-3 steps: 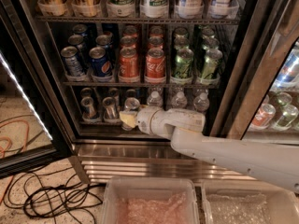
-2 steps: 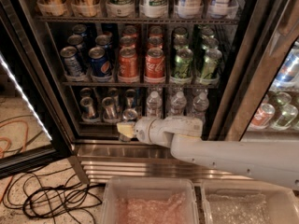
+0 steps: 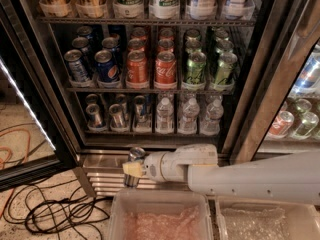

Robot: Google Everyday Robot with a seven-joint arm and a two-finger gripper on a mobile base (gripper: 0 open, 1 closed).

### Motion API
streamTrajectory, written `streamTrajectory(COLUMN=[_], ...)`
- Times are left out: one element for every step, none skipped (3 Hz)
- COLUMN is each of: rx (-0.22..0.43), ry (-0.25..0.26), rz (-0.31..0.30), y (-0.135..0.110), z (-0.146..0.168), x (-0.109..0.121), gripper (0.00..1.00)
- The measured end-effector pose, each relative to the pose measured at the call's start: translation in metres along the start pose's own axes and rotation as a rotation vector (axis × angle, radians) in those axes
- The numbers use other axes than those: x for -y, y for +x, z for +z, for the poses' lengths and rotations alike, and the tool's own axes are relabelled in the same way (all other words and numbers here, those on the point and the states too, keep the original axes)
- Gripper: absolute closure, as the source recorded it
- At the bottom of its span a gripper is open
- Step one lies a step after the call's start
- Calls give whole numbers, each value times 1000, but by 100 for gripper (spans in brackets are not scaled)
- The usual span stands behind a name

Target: Pick redbull can from bottom shelf of fridge

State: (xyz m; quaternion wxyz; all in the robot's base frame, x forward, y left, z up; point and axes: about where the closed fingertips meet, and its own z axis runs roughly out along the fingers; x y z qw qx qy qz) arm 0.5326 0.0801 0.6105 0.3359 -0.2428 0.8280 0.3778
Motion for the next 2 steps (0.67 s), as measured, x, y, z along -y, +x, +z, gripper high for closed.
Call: streamTrajectory(rx=[-77, -78], ry=[0, -5], rz=[43, -4], y=[40, 41], z=[-19, -18], x=[-17, -18], gripper=[100, 100])
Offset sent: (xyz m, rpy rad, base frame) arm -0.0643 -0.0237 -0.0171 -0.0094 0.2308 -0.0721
